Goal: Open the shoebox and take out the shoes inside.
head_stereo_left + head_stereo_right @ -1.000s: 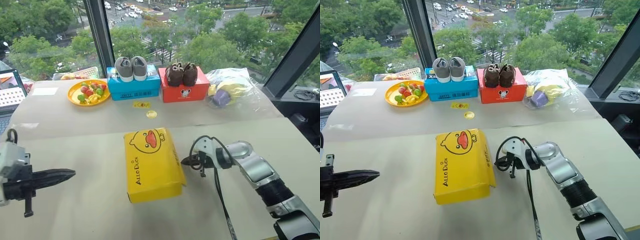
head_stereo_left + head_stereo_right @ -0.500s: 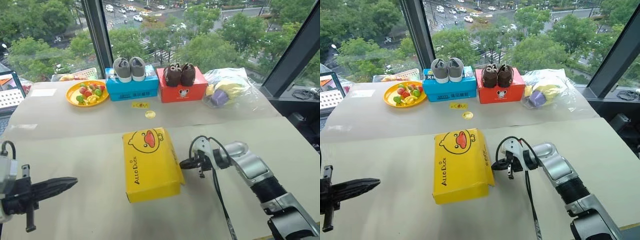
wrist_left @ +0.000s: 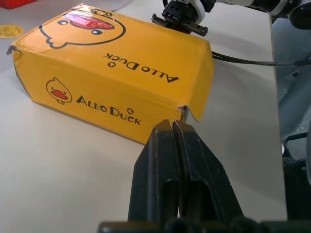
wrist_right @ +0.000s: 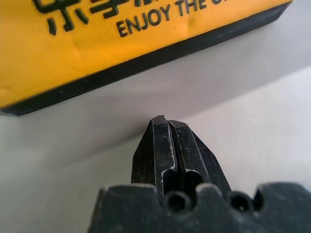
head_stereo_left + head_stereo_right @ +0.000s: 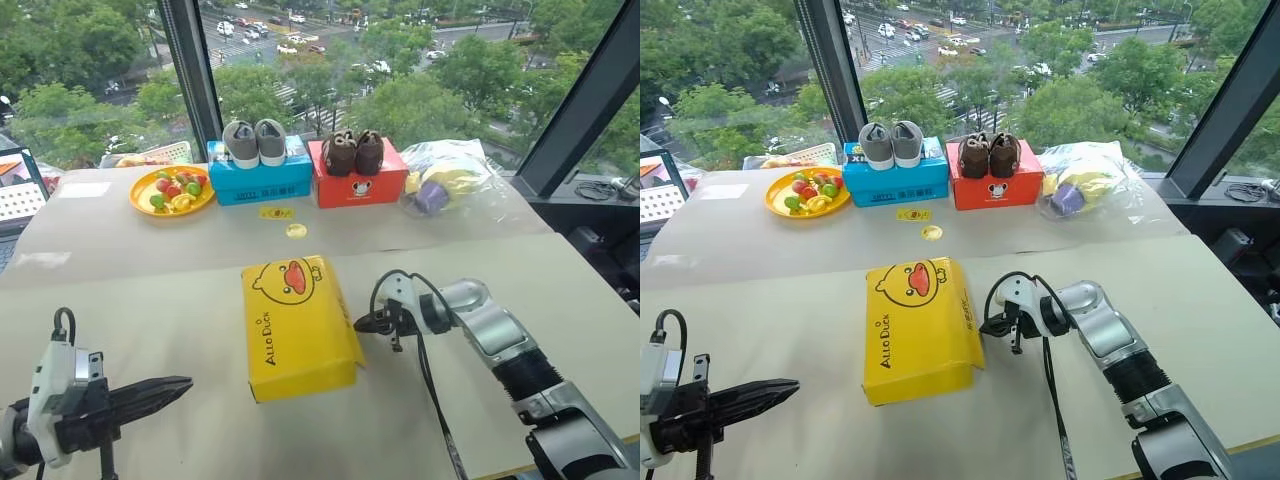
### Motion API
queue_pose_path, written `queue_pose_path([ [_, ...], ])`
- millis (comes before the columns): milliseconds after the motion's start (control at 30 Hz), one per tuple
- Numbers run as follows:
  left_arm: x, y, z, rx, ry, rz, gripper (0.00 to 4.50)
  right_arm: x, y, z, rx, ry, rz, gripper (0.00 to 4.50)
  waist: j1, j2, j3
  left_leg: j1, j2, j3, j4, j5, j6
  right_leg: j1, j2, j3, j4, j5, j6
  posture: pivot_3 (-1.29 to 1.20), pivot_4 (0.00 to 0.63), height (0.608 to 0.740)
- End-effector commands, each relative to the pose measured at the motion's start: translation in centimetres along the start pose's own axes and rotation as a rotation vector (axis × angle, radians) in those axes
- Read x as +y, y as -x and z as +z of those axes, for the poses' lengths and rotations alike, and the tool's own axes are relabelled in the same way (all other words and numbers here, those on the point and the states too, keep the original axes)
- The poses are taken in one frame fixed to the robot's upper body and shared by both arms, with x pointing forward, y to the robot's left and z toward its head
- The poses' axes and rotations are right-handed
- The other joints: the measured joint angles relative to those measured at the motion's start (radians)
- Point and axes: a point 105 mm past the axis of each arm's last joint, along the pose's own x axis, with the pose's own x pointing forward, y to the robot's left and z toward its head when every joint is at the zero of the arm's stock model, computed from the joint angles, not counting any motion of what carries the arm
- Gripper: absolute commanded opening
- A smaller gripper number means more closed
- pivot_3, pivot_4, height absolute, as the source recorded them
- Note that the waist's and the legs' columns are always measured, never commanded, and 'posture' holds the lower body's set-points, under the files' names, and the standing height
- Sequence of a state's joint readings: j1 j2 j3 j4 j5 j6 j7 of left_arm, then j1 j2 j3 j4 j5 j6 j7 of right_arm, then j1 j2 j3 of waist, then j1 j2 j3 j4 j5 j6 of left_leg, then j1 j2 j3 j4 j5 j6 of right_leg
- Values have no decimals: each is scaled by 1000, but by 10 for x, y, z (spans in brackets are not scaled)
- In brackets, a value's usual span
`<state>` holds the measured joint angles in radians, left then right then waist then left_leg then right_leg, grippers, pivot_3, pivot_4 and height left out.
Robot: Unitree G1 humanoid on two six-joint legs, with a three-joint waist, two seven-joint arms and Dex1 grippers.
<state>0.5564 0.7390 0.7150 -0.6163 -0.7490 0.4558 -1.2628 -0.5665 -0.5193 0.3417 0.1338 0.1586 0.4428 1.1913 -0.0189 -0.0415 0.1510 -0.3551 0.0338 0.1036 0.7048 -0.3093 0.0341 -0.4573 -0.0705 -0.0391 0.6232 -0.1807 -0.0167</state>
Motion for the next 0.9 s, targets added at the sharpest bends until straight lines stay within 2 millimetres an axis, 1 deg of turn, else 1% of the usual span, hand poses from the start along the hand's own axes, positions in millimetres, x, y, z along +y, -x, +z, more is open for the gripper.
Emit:
queue_pose_path([
  [33,-3,-3,7,-8,-35,-21,99,12,6,50,-154,43,59,0,3,2,2,-1,0,0,0,0,0,-1,0,0,1,0,0,0,150,731],
  [100,-2,-3,7,-4,-37,-22,99,23,10,79,-228,69,108,0,5,3,2,-1,0,0,-1,0,0,-2,0,0,1,0,0,0,150,731],
  [200,-2,-4,8,-3,-38,-23,99,33,12,107,-262,134,137,0,4,4,3,-1,0,0,-1,0,-1,-2,0,0,1,0,-1,0,150,731],
  [267,-2,-5,10,-4,-43,-20,99,37,10,126,-285,187,147,0,5,4,3,-1,0,0,-2,0,-1,-2,-1,-1,1,-1,-2,0,150,731],
  [400,-1,-5,14,-5,-57,-12,99,42,4,148,-302,240,166,0,7,4,3,-1,0,0,-2,0,-1,-2,-1,-2,1,-1,-2,0,150,731],
  [500,-1,-2,21,-17,-64,-1,99,42,-6,162,-308,271,165,0,6,5,3,-2,-1,0,-2,0,-1,-3,-2,-2,1,0,-4,0,150,731],
  [600,0,5,37,-55,-77,31,99,40,-22,184,-336,290,165,0,2,5,3,-3,-1,0,-2,0,-1,-3,-2,-2,1,2,-8,0,150,731],
  [667,-3,11,46,-63,-95,60,99,35,-35,191,-335,303,158,0,-3,5,4,-3,-1,0,-2,0,-1,-4,-2,-2,1,2,-8,0,150,731],
  [767,-15,16,48,-38,-88,74,99,30,-51,200,-336,308,159,0,-3,5,4,-2,0,0,-4,0,-3,-4,-2,-2,1,2,-8,0,150,731],
  [833,-27,30,48,10,-76,112,99,35,-68,213,-350,332,191,0,-15,5,4,-2,-1,1,-5,0,-3,-4,-2,-2,0,2,-7,0,150,731],
  [900,-35,41,51,40,-68,146,99,39,-82,221,-355,353,215,0,-21,5,4,-4,-1,2,-6,0,-4,-6,-2,-2,0,2,-6,0,150,731],
])
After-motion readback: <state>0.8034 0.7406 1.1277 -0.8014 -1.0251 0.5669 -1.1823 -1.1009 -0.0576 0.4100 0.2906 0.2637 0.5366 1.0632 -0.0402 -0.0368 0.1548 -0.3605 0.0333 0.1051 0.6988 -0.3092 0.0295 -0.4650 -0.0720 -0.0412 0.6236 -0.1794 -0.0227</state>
